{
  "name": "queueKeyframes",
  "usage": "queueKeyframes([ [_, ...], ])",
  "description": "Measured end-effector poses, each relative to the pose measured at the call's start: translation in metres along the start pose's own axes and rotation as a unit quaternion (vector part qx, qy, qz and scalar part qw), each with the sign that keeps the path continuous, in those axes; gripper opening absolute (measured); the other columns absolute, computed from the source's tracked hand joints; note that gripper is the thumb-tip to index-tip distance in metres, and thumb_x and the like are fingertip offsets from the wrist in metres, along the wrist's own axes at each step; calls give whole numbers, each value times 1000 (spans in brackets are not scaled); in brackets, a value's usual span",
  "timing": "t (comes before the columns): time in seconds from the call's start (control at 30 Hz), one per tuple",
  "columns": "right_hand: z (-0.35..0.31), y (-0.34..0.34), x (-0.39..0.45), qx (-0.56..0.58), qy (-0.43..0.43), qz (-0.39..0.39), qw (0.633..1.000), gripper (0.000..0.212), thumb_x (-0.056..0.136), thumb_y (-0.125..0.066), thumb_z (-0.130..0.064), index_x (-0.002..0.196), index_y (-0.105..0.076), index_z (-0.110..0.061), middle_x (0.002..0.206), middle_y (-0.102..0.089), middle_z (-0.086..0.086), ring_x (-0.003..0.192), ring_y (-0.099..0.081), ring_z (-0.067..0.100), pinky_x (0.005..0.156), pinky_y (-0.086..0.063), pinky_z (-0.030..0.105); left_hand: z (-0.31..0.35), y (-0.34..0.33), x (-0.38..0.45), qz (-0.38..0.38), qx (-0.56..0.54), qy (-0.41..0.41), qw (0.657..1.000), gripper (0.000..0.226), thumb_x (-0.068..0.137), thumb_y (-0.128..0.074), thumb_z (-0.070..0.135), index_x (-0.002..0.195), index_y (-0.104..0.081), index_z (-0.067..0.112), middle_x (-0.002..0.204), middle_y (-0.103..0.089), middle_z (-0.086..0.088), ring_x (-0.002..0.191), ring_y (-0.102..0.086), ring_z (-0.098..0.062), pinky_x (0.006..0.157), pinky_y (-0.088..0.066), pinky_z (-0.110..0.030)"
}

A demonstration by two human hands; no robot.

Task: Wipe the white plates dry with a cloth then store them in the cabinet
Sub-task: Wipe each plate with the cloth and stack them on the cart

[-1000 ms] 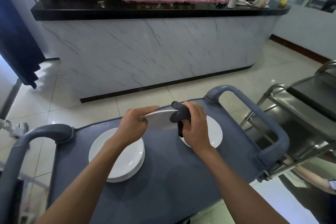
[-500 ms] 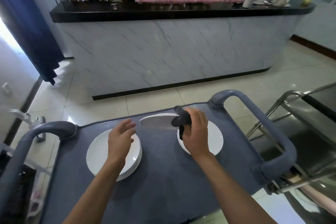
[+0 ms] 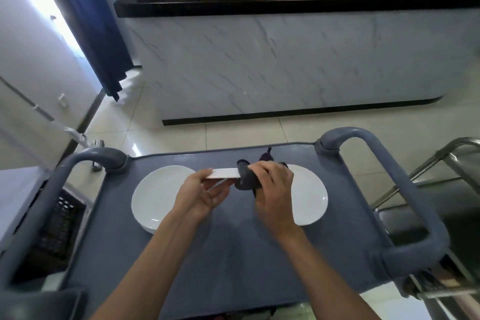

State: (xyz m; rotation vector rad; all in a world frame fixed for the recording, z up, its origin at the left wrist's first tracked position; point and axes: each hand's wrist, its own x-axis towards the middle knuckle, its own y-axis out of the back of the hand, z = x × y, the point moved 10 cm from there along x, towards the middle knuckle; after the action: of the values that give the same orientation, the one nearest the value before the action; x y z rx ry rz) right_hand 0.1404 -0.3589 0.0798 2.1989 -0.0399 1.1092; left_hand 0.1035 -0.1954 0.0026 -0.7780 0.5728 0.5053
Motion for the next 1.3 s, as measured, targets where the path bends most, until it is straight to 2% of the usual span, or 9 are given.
queueKeyframes([
  [0.13,2,3,-13,5,31,-26,999,51,80,-71,8,124,-58,-16,121,-57,2,112,-51,21,100,-36,38,-11,1,2,3,-84,-8,996,16,99,-48,-1,113,-54,-8,108,-66,-24,93,-68,-36,63,-63,-44],
  [0.3,17,3,-27,19,56,-77,995,52,83,-70,6,131,-60,-12,129,-57,3,118,-53,22,100,-40,41,-18,5,6,7,-87,-30,996,23,100,-46,-4,122,-52,-8,113,-65,-22,100,-67,-34,67,-63,-48],
  [0.43,27,5,-33,36,20,-99,994,39,94,-53,-14,131,-61,-13,127,-58,3,113,-54,25,96,-43,41,-22,6,5,7,-89,-59,994,27,101,-46,-3,127,-52,-5,113,-66,-21,101,-68,-34,68,-63,-48],
  [0.63,34,2,-34,86,-58,-143,984,49,91,-43,-23,138,-58,-15,129,-57,2,116,-51,22,99,-40,37,-16,7,3,-8,-84,-109,990,27,101,-44,-4,121,-59,8,114,-70,-17,98,-73,-32,71,-63,-46],
  [0.83,45,1,-31,156,-147,-141,967,58,93,-51,-16,149,-43,-20,135,-47,-9,122,-43,11,107,-37,32,-10,10,-1,-1,-39,-145,989,31,97,-48,-7,122,-62,6,113,-72,-18,96,-73,-32,68,-62,-42],
  [0.97,30,-6,-17,160,-140,-160,964,66,92,-58,-20,154,-34,-22,139,-46,-6,124,-40,14,105,-31,28,-17,5,-6,-12,-7,-153,988,32,96,-49,-6,124,-62,4,113,-72,-21,92,-73,-32,69,-62,-42],
  [1.03,25,-12,-18,186,-160,-167,955,65,92,-64,-21,151,-36,-26,138,-46,-12,128,-40,11,106,-29,25,-20,2,-9,-17,6,-158,987,32,96,-49,-6,124,-63,4,110,-73,-21,89,-73,-31,68,-62,-43],
  [1.17,28,-12,-21,215,-192,-118,950,52,90,-69,-21,136,-46,-27,136,-53,-11,127,-47,13,107,-40,43,-21,-2,-12,-26,19,-172,985,31,97,-49,-5,123,-63,4,107,-73,-20,88,-72,-31,72,-63,-45],
  [1.3,15,-10,-21,142,-128,-85,978,49,95,-57,-27,143,-49,-17,147,-50,-2,136,-45,16,109,-39,42,-24,-3,-15,-27,11,-176,984,31,99,-48,-2,125,-63,4,114,-71,-21,96,-69,-33,80,-61,-47],
])
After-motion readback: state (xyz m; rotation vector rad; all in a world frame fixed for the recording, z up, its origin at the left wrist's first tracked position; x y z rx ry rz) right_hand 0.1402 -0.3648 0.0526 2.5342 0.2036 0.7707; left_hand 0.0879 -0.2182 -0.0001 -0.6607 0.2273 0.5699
